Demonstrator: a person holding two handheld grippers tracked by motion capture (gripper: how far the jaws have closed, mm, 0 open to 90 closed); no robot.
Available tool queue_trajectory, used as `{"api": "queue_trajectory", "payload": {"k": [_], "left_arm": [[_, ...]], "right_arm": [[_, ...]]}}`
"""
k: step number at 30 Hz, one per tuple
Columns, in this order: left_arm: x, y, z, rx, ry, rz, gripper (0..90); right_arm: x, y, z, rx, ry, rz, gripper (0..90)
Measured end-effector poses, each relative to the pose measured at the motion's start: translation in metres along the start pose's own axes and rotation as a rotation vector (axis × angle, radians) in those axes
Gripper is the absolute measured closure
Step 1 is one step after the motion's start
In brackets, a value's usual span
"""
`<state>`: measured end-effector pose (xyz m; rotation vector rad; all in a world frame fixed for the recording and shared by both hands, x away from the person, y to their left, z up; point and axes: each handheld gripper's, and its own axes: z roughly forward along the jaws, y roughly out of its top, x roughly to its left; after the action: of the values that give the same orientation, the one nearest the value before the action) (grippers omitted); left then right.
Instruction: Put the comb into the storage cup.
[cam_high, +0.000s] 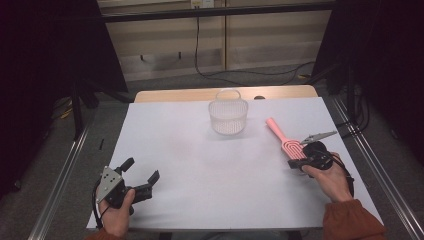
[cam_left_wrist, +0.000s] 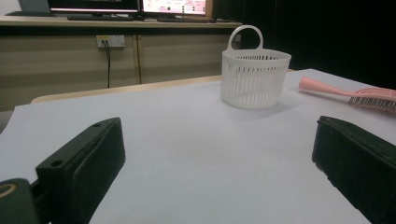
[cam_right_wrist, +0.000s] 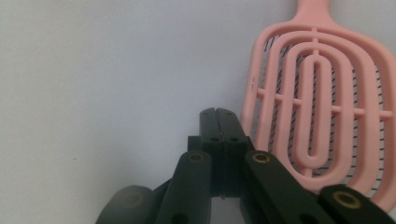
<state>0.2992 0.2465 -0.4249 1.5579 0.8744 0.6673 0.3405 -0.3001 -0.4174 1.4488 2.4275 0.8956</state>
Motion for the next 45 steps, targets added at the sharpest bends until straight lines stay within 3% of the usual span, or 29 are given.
{"api": "queue_trajectory", "payload": {"k": [15,26,29,36,42,45], "left_arm": [[0.0,0.0,0.0,-0.002,-0.002,-0.002,2.7],[0.0,0.0,0.0,0.008,-0.001,-0.004,2.7],[0.001,0.0,0.0,0.007,-0.003,-0.001,2.7],[0.001,0.0,0.0,0.007,-0.003,-0.002,2.7],[0.001,0.0,0.0,0.012,-0.001,0.004,2.7],[0.001,0.0,0.0,0.014,-0.005,0.002,2.7]], "right_arm": [[-0.006,-0.003,-0.004,-0.01,-0.029,-0.001,90.0],[-0.003,-0.003,0.001,-0.014,0.0,-0.016,90.0],[-0.001,-0.001,-0.001,-0.038,0.011,-0.024,90.0],[0.001,0.001,-0.011,-0.168,0.04,-0.054,89.6],[0.004,0.002,-0.015,-0.231,0.034,-0.082,75.1],[0.006,0.004,-0.017,-0.264,0.023,-0.089,53.5]]}}
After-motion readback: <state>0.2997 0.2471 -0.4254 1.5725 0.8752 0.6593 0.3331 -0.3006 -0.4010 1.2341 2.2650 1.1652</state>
